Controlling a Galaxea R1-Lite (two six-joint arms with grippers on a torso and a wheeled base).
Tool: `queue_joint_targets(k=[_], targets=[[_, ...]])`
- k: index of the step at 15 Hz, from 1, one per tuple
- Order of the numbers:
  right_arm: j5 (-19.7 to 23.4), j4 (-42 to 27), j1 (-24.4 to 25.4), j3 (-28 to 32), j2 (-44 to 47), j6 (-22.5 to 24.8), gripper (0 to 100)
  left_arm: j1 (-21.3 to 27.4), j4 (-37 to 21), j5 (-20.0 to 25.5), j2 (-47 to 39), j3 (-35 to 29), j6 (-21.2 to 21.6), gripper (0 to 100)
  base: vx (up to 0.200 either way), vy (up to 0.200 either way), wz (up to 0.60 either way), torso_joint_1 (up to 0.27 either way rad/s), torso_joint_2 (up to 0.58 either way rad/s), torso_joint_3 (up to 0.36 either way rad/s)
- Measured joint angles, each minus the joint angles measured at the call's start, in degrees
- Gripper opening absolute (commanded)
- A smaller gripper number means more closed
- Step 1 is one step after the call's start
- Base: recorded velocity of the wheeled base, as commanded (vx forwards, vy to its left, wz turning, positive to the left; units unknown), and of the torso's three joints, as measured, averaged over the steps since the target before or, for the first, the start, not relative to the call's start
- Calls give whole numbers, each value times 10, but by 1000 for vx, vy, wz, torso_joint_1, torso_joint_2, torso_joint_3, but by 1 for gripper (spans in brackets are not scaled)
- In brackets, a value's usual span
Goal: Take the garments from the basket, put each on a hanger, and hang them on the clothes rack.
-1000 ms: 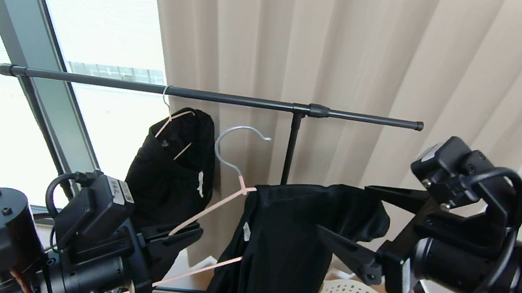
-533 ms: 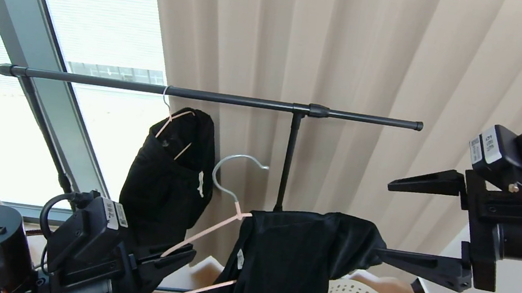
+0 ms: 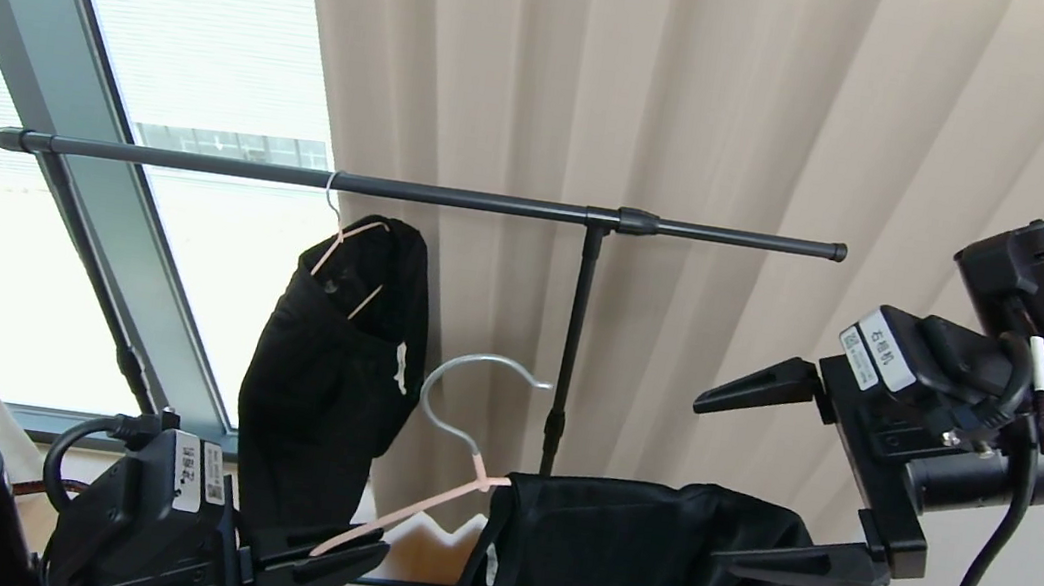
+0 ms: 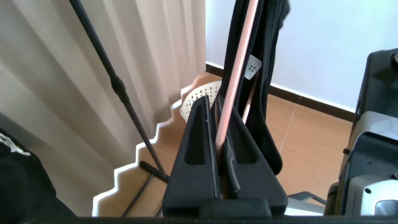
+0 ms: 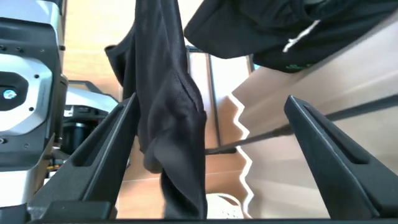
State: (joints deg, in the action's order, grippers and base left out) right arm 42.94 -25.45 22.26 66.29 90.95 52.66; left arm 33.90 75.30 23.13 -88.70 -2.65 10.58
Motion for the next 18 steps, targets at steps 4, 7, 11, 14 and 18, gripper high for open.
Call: queue_joint_targets(k=[4,7,11,14,18], targets=[[3,4,19,-5,10,-4,100,0,0,2,0,-2,4,0,0,0,0,0,0,0],[3,7,41,1,20,-12,100,1,0,2,1,-3,3,0,0,0,0,0,0,0],[2,17,61,15,36,-26,100,0,0,1,-1,-13,2,0,0,0,0,0,0,0],[2,19,63,18,46,-30,100,0,0,1,-2,-14,3,0,0,0,0,0,0,0],[2,19,64,30,64,-30,100,1,0,1,-2,-17,3,0,0,0,0,0,0,0]])
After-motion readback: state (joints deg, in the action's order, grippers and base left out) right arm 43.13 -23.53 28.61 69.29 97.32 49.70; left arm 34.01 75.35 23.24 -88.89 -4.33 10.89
